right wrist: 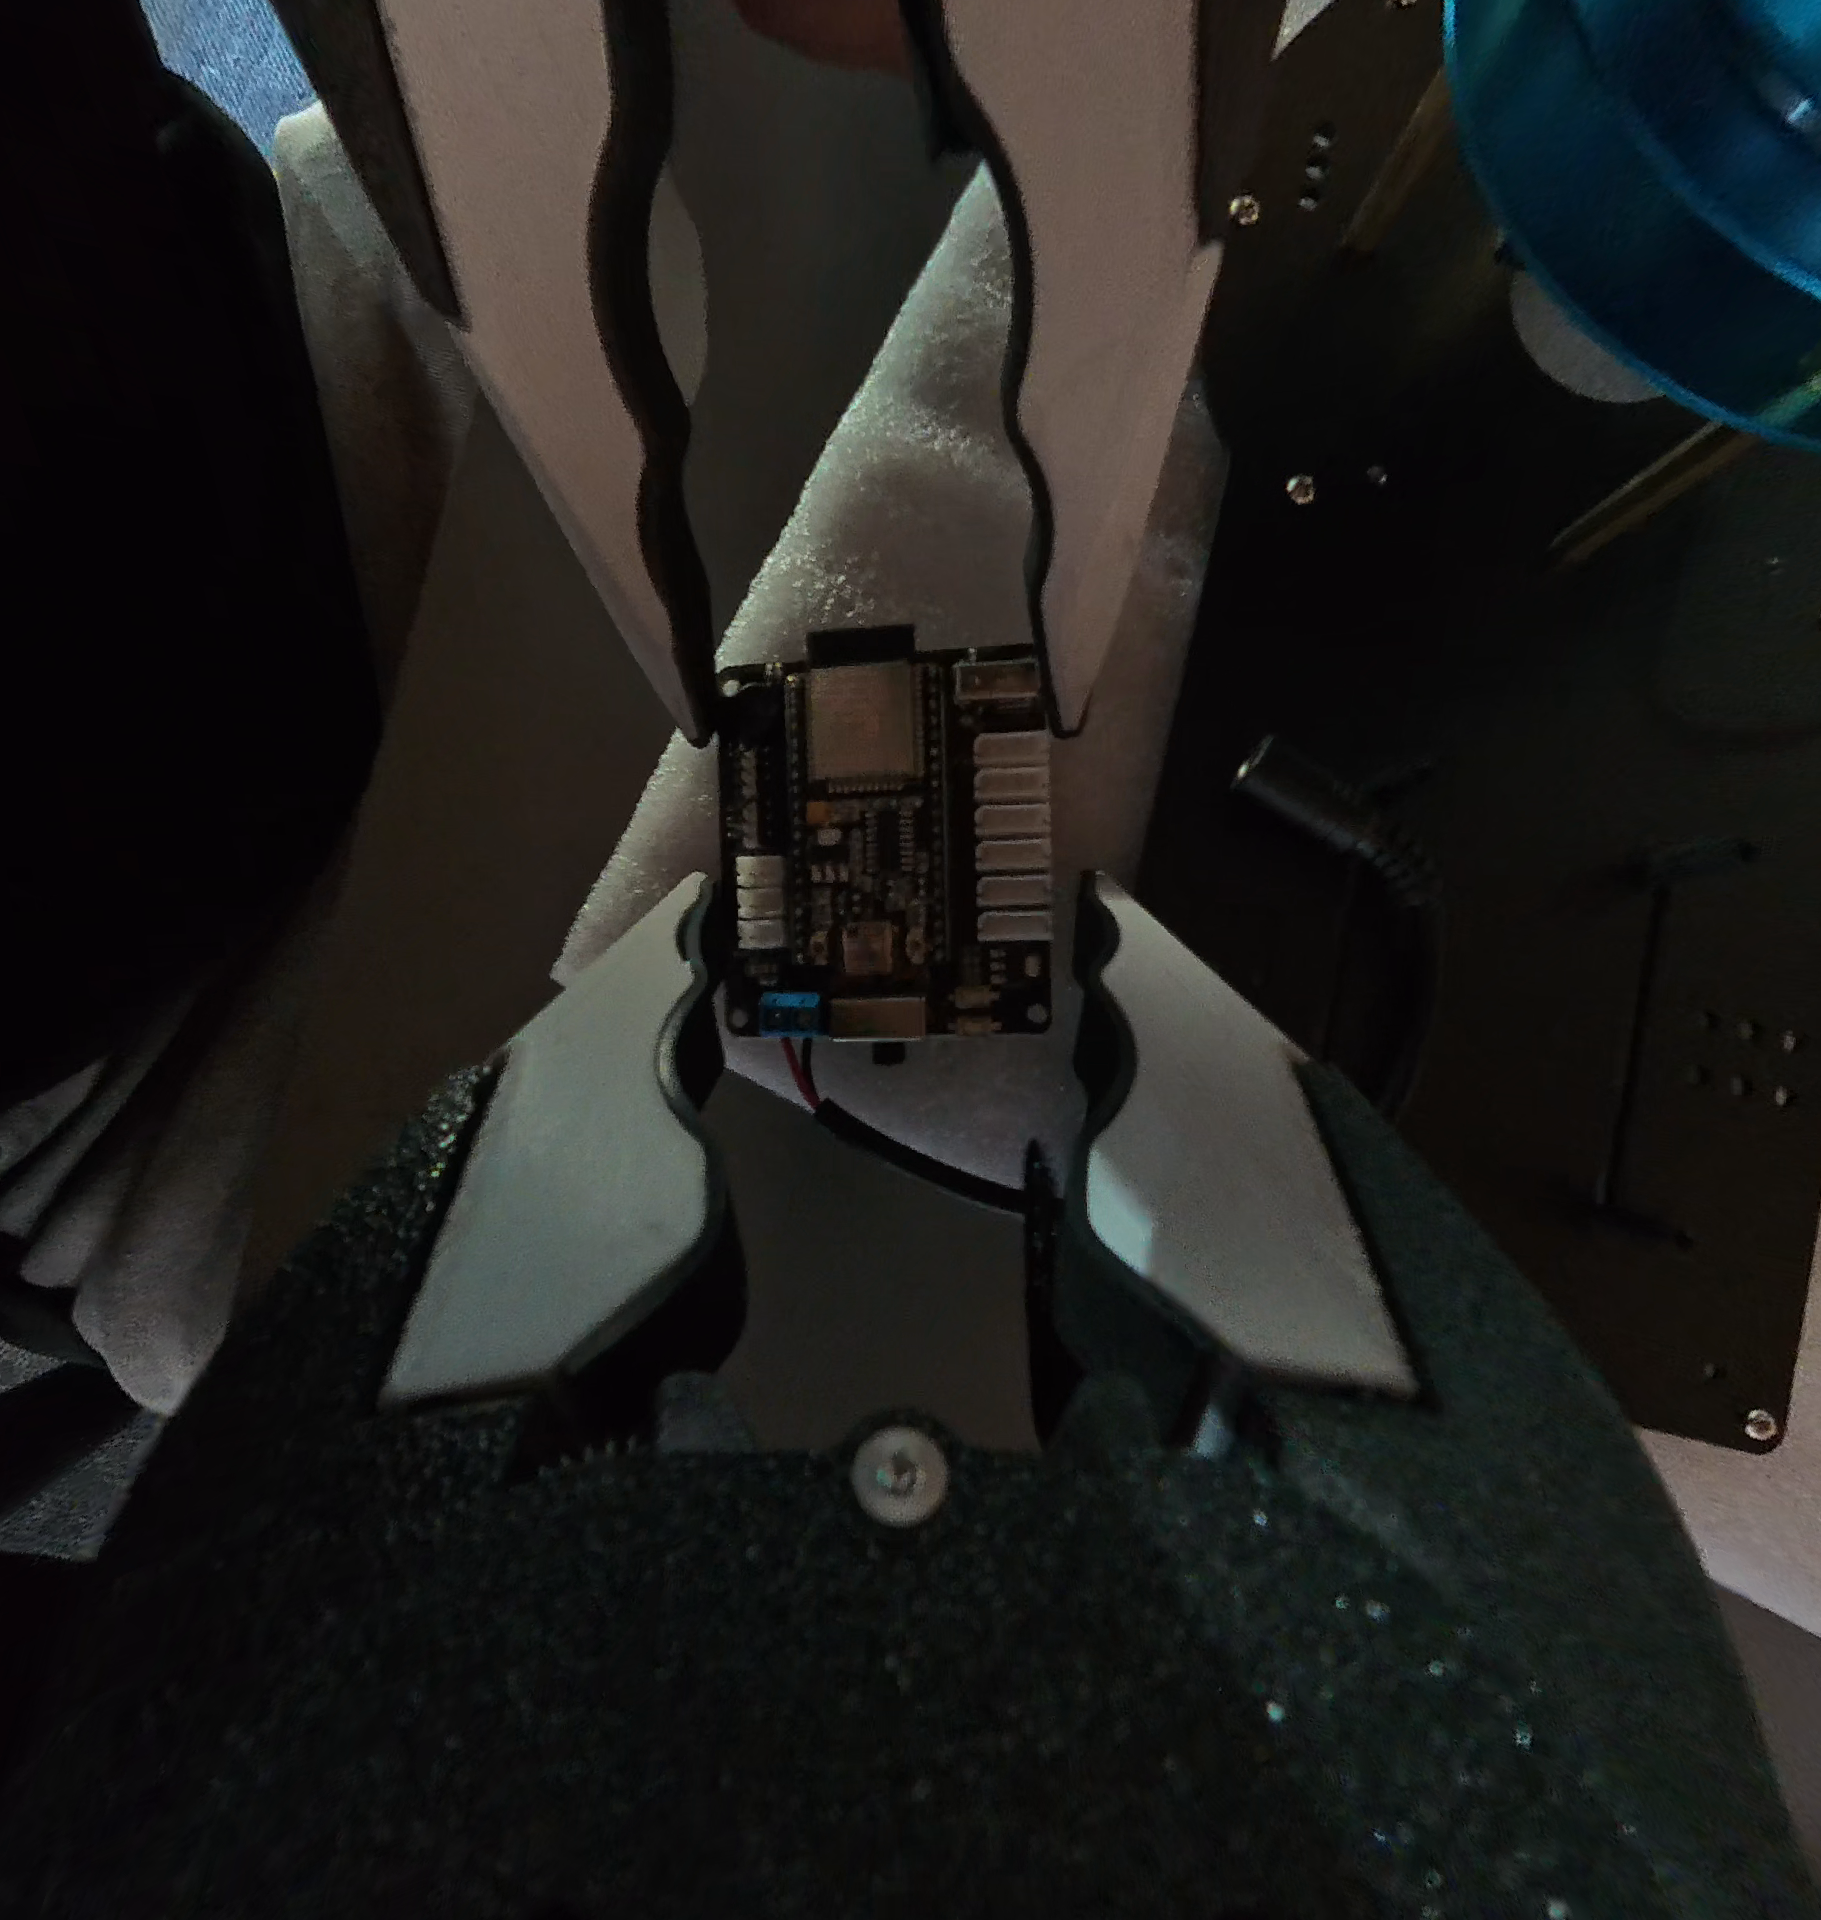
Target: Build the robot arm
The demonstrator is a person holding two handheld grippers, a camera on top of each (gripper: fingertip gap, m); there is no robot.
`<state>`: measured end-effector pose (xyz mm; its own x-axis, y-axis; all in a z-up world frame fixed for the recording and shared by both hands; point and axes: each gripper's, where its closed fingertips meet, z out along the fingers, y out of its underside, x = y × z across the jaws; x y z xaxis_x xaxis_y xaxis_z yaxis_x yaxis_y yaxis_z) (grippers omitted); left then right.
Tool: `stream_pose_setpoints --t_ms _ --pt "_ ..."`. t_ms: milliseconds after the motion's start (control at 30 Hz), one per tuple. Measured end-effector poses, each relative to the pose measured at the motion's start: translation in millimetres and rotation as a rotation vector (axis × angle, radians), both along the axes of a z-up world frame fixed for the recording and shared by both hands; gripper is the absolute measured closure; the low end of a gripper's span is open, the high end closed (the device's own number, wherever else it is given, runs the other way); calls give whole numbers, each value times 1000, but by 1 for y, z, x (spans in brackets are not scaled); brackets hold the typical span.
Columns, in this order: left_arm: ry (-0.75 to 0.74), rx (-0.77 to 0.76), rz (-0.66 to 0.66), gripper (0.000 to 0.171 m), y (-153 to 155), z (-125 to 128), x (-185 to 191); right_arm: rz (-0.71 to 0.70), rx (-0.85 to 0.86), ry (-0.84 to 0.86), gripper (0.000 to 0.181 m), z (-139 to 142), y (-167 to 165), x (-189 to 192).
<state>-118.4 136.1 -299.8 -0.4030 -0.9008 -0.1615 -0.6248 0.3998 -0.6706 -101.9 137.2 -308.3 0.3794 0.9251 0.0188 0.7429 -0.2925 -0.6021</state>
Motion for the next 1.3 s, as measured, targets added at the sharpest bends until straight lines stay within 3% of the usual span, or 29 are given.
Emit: stream_pose_setpoints --t_ms 200,367,567,667,900,1100,1300 --pt "-52 130 -29 111 0 12 5 -12 137 -52 121 12 -1 4" --pt "-137 255 -46 112 -1 32 35 -75 228 -179 121 34 -2 34" --pt "-246 408 -95 112 -3 78 85 -165 354 -336 121 85 -8 85" --pt "-211 433 -88 110 8 91 96 -179 361 -323 121 102 1 96" --pt "14 325 77 111 53 44 86 -91 226 -116 121 55 46 87" --pt "-47 429 180 110 64 44 77 -149 164 34 121 51 60 94" --pt "-141 186 299 111 48 51 39 -198 117 113 122 52 78 86"
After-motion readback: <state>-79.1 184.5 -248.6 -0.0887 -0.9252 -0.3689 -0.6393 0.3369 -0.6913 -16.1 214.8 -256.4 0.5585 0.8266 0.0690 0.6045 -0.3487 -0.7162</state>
